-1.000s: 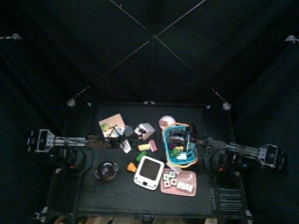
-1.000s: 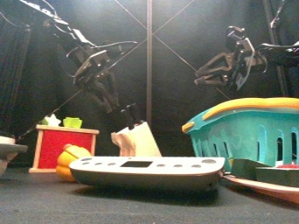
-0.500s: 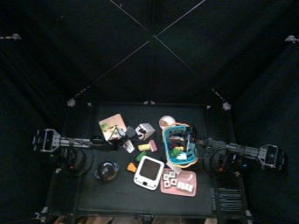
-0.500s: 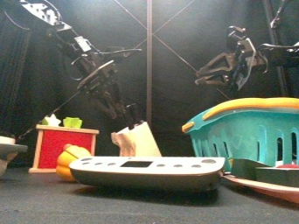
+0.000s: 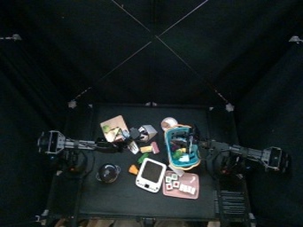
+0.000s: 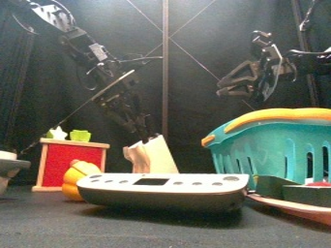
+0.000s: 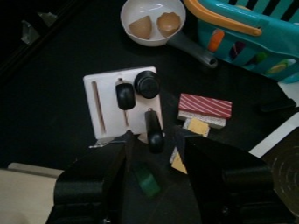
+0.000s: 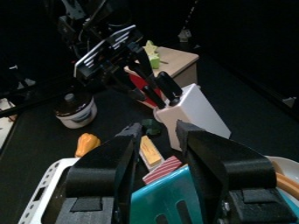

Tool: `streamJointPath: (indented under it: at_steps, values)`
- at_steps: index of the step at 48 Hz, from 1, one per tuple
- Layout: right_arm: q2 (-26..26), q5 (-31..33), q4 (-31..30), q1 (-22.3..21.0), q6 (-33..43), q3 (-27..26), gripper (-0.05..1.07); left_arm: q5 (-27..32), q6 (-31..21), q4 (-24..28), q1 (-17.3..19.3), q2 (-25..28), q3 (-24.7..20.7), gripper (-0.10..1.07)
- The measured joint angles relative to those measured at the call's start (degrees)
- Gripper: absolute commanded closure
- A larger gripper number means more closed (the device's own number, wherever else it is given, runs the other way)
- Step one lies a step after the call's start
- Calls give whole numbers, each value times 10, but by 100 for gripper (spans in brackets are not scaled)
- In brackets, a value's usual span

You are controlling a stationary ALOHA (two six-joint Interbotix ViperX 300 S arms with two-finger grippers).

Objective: Grab pairing knife

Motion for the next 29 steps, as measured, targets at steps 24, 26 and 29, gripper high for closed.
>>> streamJointPath:
  at_steps: [24,26,29]
  values:
    - [-1,15,0,-1,-1,-1,25,1,0,0,0,14,-6,46]
    - [-1,16,1,0,-1,-1,25,1,0,-1,0,15,-6,46]
    - [-1,17,1,0,-1,0,25,1,0,0,0,15,-7,46]
